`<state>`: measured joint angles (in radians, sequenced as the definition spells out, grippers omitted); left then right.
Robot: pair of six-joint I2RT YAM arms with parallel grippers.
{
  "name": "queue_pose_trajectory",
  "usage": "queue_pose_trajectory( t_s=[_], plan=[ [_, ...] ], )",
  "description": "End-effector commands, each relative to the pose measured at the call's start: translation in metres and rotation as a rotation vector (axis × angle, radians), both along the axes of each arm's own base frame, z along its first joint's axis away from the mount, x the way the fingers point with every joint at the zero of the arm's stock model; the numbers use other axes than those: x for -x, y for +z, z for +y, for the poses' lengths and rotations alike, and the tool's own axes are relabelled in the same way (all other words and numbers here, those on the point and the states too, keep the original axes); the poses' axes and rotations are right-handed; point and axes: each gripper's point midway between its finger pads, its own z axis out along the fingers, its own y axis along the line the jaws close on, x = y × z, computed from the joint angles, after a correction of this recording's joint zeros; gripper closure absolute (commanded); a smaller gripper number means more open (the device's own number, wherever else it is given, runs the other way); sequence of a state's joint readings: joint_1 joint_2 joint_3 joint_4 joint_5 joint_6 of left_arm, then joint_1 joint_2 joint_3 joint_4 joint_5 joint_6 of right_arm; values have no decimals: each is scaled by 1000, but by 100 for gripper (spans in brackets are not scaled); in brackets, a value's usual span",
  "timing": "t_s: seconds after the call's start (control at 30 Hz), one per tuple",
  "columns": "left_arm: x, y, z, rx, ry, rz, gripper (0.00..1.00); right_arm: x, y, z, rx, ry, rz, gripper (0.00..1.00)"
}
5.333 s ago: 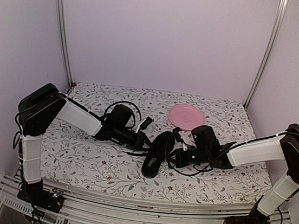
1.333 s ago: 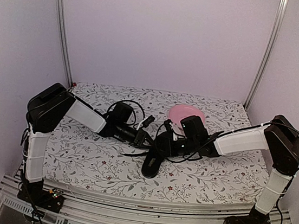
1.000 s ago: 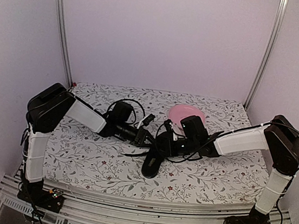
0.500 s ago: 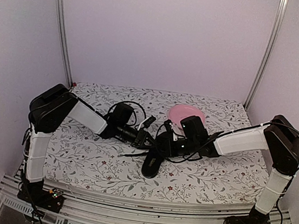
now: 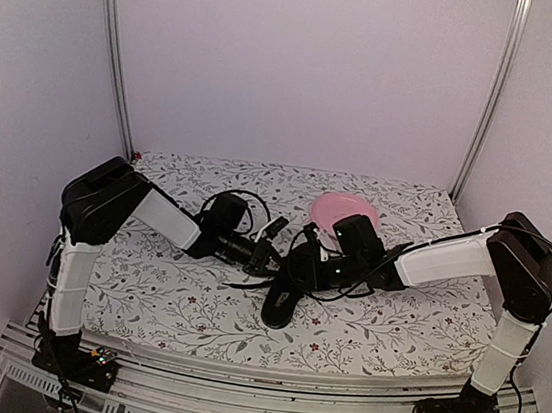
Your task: Tie the shoes
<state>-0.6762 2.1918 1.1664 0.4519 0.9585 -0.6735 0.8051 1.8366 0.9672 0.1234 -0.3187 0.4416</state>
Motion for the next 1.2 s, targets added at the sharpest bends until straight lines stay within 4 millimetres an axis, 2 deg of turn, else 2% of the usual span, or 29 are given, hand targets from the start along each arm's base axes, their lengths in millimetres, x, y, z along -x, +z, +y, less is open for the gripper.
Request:
queue_pose_trajectory(
  t_s=[0.0, 0.17, 0.33, 0.43, 0.57, 0.83, 0.97, 1.17],
  plan=[
    [13, 16, -13, 62, -67, -24, 100, -5, 1, 2, -5, -13, -40, 98],
    [5, 21, -8, 64, -18, -34, 100, -7, 12, -4, 0, -34, -80, 96],
    [1, 25, -1, 75, 10, -34, 100, -3, 23, -18, 10, -51, -116, 85],
    [0, 27, 0, 78, 15, -42, 100, -3, 32, -24, 4, -58, -139, 82],
    [1, 28, 0, 81, 15, -44, 100, -6, 43, -29, -5, -70, -159, 69],
    [1, 29, 1, 83, 20, -41, 100, 0, 74, -5, -88, 59, -252, 51],
    [1, 28, 1, 81, 22, -39, 100, 7, 90, 12, -145, 130, -300, 46],
    [1, 27, 1, 78, 25, -38, 100, 5, 85, 25, -142, 149, -308, 42]
  ],
)
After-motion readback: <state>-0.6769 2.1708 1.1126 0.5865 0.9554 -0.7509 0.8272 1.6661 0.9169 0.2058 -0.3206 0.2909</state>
